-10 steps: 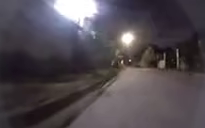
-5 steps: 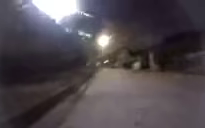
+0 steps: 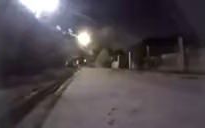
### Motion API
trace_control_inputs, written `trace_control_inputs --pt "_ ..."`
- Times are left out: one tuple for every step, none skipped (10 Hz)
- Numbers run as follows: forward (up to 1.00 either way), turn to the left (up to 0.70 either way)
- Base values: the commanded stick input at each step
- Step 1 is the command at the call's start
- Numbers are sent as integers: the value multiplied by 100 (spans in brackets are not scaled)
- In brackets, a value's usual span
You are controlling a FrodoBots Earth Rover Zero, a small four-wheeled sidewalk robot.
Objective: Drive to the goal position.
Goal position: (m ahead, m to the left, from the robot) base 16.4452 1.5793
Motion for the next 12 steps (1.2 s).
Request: trace_control_inputs --pt "70 0" --pt "70 0" --pt "70 0" --pt "70 0" --pt "70 0" --pt "70 0" --pt "70 0" --pt "70 0" --pt "70 0" --pt "70 0" --pt "70 0" --pt "70 0"
